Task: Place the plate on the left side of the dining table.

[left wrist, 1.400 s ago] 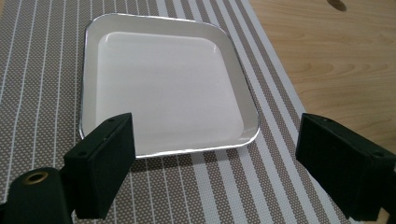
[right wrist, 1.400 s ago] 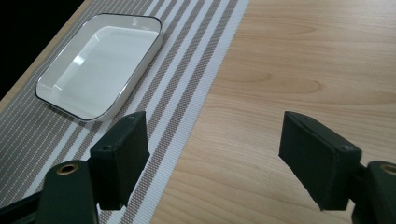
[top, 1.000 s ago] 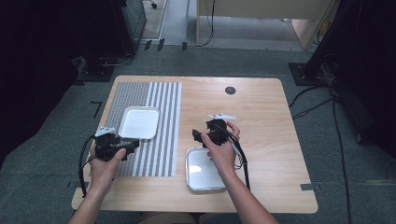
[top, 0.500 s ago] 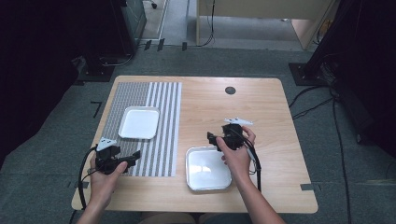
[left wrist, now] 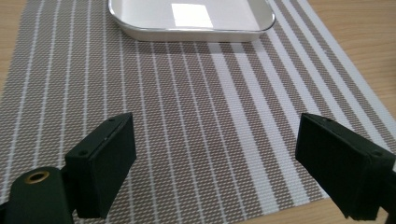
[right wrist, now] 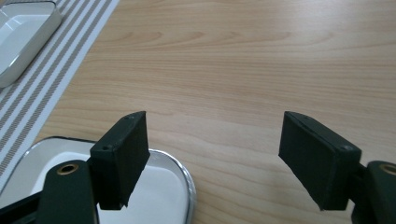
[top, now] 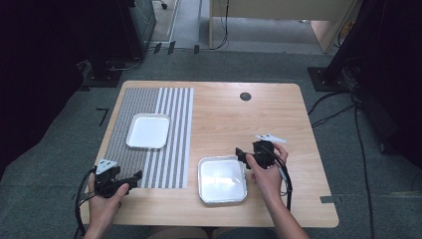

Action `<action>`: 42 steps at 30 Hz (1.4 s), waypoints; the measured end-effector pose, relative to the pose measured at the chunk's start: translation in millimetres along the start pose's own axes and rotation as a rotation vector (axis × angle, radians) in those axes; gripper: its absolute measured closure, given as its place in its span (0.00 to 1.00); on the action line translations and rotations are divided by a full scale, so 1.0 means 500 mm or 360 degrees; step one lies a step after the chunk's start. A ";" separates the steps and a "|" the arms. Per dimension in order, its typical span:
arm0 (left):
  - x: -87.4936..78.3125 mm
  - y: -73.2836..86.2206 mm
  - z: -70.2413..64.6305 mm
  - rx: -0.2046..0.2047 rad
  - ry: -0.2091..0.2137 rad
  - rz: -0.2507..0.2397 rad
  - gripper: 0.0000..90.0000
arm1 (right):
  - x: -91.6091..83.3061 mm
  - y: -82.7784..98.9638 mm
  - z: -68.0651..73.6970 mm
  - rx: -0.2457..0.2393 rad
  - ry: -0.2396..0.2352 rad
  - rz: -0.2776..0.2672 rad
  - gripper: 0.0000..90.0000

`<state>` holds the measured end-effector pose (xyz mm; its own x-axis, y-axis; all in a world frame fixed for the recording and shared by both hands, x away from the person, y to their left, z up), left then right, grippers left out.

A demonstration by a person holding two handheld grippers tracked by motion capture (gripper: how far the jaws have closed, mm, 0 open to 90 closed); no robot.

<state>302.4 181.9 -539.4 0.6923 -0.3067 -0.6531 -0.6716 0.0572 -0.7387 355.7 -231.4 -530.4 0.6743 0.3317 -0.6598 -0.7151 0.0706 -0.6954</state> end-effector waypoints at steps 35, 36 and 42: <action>-0.028 0.059 0.135 -0.0081 -0.0224 -0.0013 0.16 | -0.140 0.087 -0.243 0.0173 0.0275 -0.0087 0.27; -0.029 0.060 0.138 -0.0086 -0.0230 -0.0014 0.16 | -0.144 0.091 -0.250 0.0173 0.0284 -0.0088 0.27; -0.037 0.067 0.163 -0.0108 -0.0257 0.0003 0.16 | -0.169 0.113 -0.297 0.0188 0.0340 -0.0098 0.27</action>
<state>288.6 266.9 -565.7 0.7206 -0.1496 -0.6770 -0.6856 -0.0085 -0.7279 285.5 -395.0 -556.3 0.7321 0.1180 -0.6709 -0.6794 0.1982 -0.7065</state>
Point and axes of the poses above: each handheld gripper's, and its own axes: x roughly forward along the jaws, y roughly out of its underside, z roughly to its left, the point moved 8 cm from there along x, roughly forward along the jaws, and after that the axes turned 1 degree about -z, right-handed, at the moved point
